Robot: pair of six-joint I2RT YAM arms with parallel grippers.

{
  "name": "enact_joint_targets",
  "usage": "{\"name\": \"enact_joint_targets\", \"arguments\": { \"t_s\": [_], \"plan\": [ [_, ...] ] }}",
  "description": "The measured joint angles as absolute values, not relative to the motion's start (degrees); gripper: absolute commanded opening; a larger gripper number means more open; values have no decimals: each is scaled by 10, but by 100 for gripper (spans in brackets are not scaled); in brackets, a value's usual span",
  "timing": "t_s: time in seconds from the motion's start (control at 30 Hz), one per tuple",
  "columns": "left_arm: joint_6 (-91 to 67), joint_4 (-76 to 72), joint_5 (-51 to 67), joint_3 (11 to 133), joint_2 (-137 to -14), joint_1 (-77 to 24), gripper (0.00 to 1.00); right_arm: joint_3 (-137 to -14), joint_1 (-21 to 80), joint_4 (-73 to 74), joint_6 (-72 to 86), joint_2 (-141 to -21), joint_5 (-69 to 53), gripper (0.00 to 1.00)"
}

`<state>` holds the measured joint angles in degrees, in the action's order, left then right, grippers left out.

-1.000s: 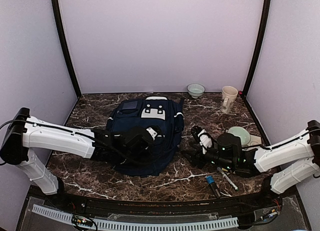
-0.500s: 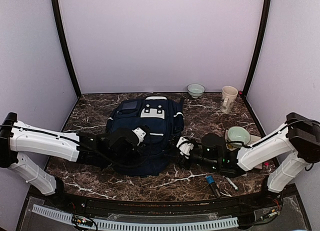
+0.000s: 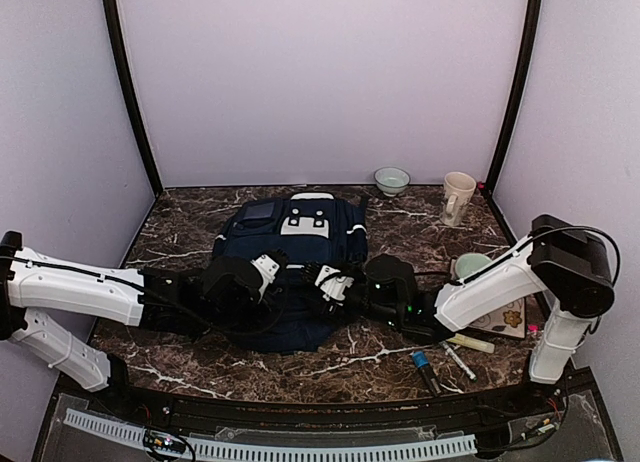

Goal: Pack the student bag
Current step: Unzip the upper front pocket of the student bag.

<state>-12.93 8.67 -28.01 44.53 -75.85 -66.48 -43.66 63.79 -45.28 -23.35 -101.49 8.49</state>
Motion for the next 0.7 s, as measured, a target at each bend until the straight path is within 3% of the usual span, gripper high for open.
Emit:
{"name": "enact_joint_targets", "arguments": {
  "t_s": [0.27, 0.37, 0.7],
  "plan": [
    [-133, 88, -274, 440, -747, -664, 0, -465, 638, -453, -244, -1034, 87, 68],
    [-133, 88, -270, 439, -745, -664, 0, -477, 638, -455, -244, -1049, 86, 63],
    [-133, 90, -268, 438, -745, -661, 0, -482, 626, -467, -206, -1068, 34, 21]
  ]
}}
